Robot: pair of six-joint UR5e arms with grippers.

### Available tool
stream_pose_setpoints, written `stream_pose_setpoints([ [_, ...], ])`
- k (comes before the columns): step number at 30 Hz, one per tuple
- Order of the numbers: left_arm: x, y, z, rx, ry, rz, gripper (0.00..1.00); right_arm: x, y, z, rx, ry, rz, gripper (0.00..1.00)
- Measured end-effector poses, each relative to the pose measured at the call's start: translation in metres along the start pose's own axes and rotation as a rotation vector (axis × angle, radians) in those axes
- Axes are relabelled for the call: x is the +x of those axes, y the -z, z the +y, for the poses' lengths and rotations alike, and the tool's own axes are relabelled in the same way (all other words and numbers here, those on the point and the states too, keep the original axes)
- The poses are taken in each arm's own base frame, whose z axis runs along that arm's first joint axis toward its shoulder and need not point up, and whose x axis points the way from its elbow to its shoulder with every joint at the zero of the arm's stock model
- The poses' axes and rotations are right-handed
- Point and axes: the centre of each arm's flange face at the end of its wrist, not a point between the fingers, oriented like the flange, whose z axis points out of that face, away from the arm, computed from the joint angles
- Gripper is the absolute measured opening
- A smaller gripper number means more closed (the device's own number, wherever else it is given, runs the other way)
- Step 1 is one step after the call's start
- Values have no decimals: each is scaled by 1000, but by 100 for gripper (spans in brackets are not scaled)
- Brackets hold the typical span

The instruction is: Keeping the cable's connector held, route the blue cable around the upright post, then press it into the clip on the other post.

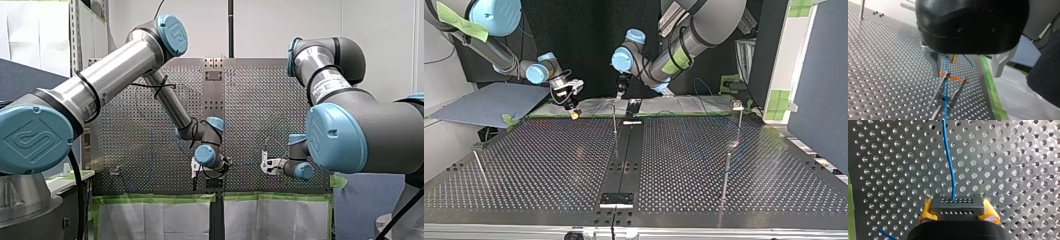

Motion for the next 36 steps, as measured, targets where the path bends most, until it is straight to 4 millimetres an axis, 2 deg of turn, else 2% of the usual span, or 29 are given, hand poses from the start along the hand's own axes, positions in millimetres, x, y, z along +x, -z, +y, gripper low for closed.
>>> stream_pose_setpoints([
  [4,0,10,-6,1,-17,5,100,0,0,-1,2,0,-4,0],
  [9,-11,26,-11,13,5,-33,100,-1,0,-2,7,1,-5,0],
  [19,-40,53,-2,26,131,-126,100,-1,-1,-5,11,0,-4,0],
  [26,-61,79,3,27,237,-207,100,-1,-1,-7,20,1,-6,0],
  [36,-82,114,9,42,227,-299,100,-1,-2,-10,26,3,-7,0],
])
